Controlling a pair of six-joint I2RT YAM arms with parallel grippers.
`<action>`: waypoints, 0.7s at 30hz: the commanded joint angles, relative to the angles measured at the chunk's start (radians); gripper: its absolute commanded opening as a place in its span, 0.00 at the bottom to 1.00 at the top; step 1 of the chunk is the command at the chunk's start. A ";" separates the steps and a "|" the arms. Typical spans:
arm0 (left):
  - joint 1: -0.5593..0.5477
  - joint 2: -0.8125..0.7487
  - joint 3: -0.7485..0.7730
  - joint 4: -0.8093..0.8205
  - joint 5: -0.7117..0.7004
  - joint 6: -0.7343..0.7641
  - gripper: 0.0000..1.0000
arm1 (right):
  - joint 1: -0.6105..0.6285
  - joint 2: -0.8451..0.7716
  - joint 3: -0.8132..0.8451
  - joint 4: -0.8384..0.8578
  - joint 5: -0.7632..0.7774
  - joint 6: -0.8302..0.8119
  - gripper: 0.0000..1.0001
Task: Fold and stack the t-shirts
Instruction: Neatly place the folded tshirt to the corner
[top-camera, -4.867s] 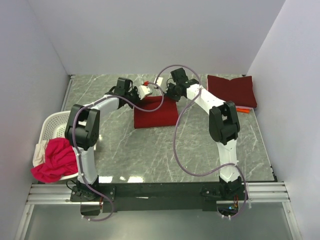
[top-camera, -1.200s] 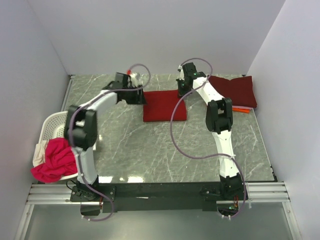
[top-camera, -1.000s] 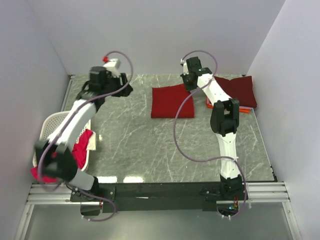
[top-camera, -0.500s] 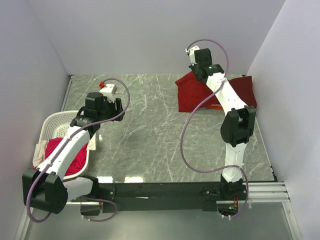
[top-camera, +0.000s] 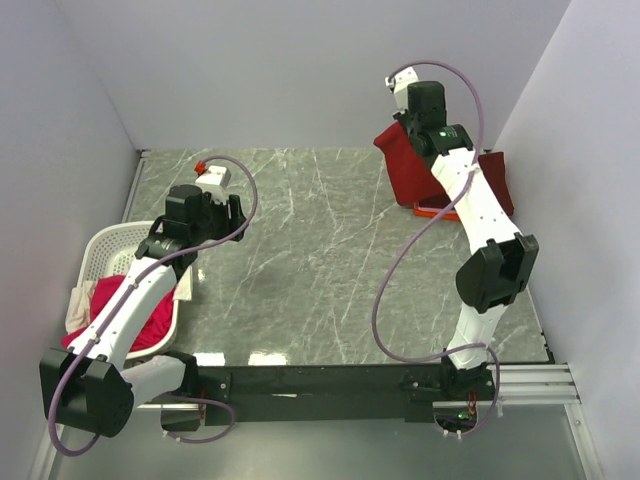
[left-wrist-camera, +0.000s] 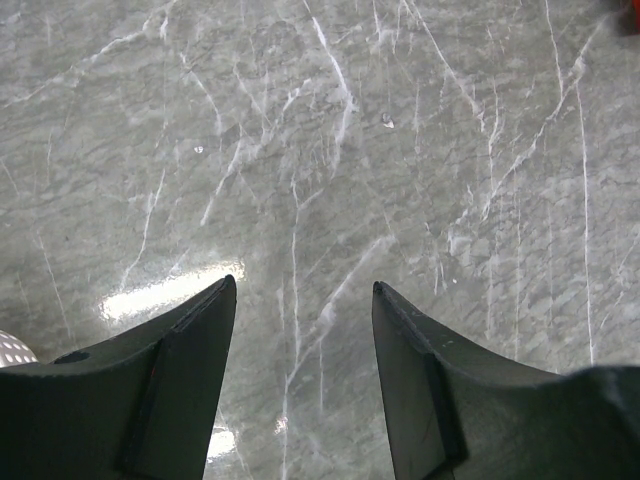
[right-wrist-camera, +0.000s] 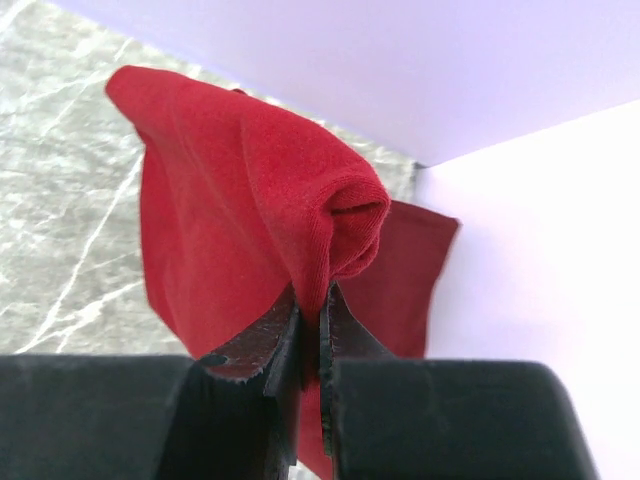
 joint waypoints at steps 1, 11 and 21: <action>-0.001 -0.027 0.018 0.038 0.000 0.019 0.62 | 0.002 -0.090 0.017 0.067 0.053 -0.043 0.00; -0.001 -0.030 0.016 0.037 0.002 0.024 0.62 | -0.010 -0.152 0.003 0.070 0.067 -0.061 0.00; -0.001 -0.022 0.015 0.038 0.005 0.024 0.62 | -0.072 -0.130 -0.006 0.080 0.040 -0.076 0.00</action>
